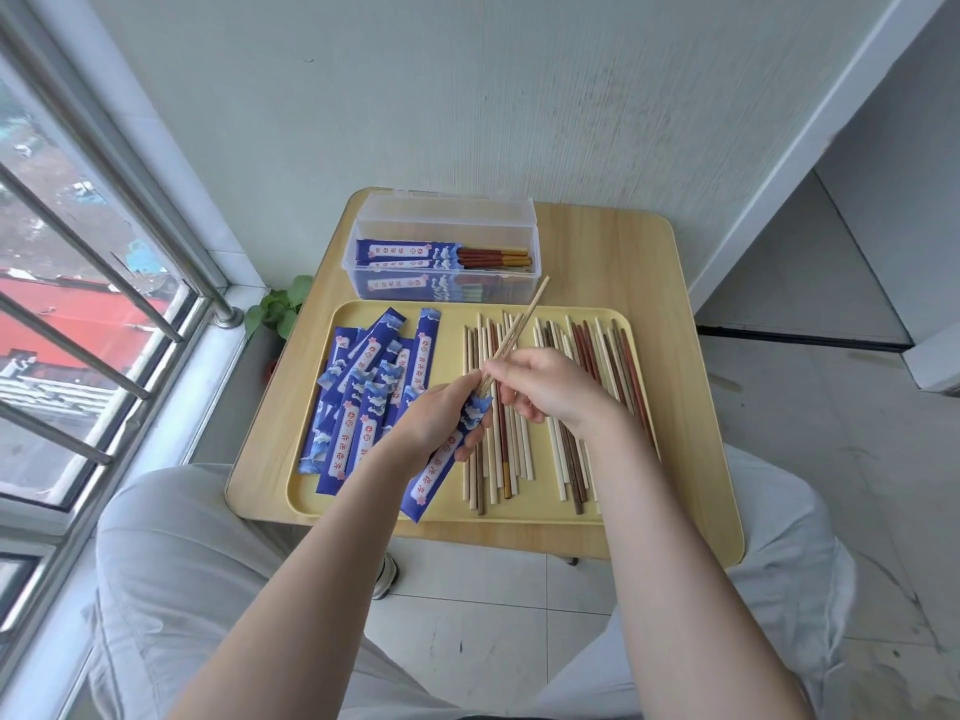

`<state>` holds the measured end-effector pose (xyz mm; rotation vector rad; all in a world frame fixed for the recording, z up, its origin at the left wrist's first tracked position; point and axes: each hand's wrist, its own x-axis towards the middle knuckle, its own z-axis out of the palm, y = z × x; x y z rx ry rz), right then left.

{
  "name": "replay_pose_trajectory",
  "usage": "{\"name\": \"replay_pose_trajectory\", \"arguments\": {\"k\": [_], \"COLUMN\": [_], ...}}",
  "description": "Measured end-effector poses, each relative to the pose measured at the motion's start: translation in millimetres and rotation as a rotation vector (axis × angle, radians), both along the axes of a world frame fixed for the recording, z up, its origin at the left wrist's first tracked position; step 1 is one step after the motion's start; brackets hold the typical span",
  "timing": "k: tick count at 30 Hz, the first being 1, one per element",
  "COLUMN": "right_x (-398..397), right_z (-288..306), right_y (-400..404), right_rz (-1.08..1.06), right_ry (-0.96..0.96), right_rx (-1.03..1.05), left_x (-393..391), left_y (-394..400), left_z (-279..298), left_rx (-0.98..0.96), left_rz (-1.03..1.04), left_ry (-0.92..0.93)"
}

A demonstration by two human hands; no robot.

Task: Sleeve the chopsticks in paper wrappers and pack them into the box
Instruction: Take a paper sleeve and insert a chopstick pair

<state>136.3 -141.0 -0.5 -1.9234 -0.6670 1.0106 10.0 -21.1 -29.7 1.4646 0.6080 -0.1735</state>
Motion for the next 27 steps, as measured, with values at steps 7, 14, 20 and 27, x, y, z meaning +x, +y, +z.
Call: {"name": "replay_pose_trajectory", "arguments": {"k": [7, 14, 20, 27], "right_x": [-2.8, -4.6, 14.5, 55.0], "right_z": [-0.7, -0.5, 10.8, 20.0], "right_y": [5.1, 12.4, 26.2, 53.0], "right_rz": [-0.374, -0.258, -0.305, -0.54], "right_ry": [0.005, 0.017, -0.013, -0.089], "right_rx": [0.204, 0.13, 0.161, 0.285], "left_x": [0.1, 7.6, 17.4, 63.1], "left_y": [-0.1, 5.7, 16.2, 55.4], "left_z": [2.7, 5.7, 14.7, 48.6], "left_rx": [-0.003, 0.014, 0.101, 0.488], "left_rz": [-0.015, 0.046, -0.001, -0.016], "left_ry": [-0.002, -0.006, 0.012, 0.106]}}
